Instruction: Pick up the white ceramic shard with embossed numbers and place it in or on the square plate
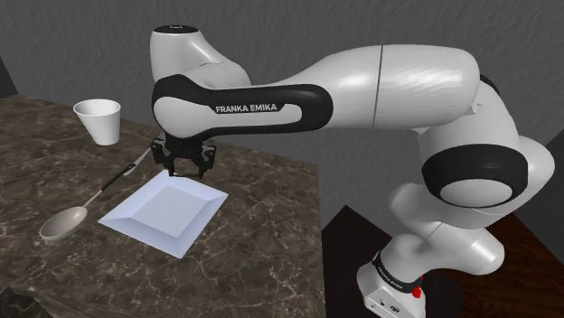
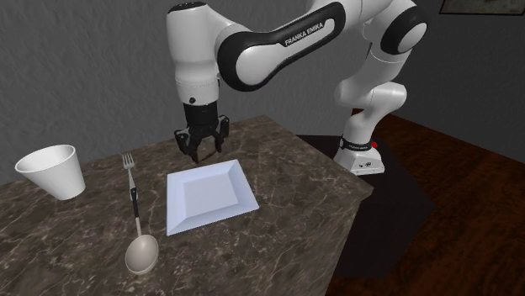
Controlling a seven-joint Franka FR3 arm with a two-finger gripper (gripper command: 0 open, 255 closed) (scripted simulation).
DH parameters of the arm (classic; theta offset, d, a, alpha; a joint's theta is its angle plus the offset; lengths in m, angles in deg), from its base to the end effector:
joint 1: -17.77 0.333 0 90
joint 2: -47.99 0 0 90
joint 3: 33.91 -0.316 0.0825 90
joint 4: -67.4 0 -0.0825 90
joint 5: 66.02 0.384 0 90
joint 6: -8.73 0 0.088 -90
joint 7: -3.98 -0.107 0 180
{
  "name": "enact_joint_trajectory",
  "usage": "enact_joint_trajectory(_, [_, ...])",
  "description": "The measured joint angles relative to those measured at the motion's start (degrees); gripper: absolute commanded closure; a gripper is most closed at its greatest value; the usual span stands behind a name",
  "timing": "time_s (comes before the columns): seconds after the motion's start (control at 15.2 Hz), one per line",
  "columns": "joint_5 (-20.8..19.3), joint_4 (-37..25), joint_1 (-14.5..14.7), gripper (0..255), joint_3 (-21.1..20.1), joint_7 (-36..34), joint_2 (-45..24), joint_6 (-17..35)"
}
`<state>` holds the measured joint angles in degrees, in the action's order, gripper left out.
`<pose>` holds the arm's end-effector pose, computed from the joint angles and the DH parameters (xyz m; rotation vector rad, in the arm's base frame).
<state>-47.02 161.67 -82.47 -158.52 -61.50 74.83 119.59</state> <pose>0.5423 0.3567 0.4383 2.8830 -1.1775 0.1125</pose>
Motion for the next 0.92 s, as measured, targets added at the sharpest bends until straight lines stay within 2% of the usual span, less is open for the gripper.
enact_joint_trajectory(0.2, [1.6,-4.9,-0.2,255,-2.0,-2.8,3.2,-2.2])
enact_joint_trajectory(0.33, [2.2,-6.0,0.1,255,-2.6,-3.9,4.2,-2.4])
enact_joint_trajectory(0.92, [4.1,-2.0,0.2,255,-4.1,-3.4,6.4,3.0])
